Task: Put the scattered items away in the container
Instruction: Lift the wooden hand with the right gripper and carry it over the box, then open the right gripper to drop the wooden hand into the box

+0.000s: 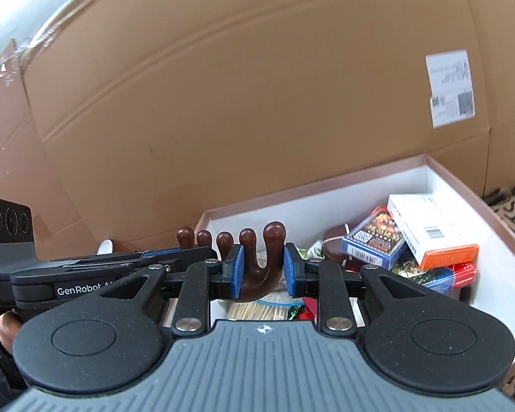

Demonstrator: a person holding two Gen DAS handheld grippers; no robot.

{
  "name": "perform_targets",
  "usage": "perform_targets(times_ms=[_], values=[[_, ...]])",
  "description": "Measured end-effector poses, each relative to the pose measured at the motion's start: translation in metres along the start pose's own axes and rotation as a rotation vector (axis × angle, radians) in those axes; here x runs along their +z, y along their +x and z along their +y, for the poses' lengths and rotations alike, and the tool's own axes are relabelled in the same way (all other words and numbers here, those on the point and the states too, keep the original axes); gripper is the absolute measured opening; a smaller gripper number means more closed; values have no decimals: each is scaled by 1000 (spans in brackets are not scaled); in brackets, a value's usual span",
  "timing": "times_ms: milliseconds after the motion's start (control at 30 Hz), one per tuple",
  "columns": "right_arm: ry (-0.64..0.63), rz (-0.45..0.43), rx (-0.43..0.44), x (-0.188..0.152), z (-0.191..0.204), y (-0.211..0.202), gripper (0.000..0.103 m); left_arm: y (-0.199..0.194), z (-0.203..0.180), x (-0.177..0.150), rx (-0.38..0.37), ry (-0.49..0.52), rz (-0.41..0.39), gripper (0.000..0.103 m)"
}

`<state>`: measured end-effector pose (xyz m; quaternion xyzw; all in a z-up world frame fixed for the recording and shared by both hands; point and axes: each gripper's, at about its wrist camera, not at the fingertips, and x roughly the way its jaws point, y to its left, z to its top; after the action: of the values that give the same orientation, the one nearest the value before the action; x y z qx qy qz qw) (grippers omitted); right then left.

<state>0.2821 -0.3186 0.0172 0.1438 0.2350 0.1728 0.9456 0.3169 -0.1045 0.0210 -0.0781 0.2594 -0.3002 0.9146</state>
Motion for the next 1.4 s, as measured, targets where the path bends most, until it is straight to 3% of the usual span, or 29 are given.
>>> perform_targets(times_ms=[67,100,133,167,200,233,367,900,1400], values=[[14,21,-1,1,-7,10,28,6,4,0,4,-11,12,26],[21,28,0,1,-8,14,30,9,7,0,7,-16,18,43],[35,34,7,2,-9,17,31,12,8,0,18,-30,25,45],[46,37,11,2,-10,19,50,14,10,0,29,-45,33,62],[44,15,-7,1,-9,18,82,15,11,-1,66,-67,34,81],[42,-6,-24,1,-9,16,89,13,12,-1,69,-74,13,83],[23,-53,-24,0,-10,3,89,0,12,0,97,-54,-45,103],[26,-86,-37,-14,-2,-10,102,-17,18,1,100,-57,-57,103],[-2,-116,-56,-37,36,-49,103,-83,9,-24,116,-45,-107,103]])
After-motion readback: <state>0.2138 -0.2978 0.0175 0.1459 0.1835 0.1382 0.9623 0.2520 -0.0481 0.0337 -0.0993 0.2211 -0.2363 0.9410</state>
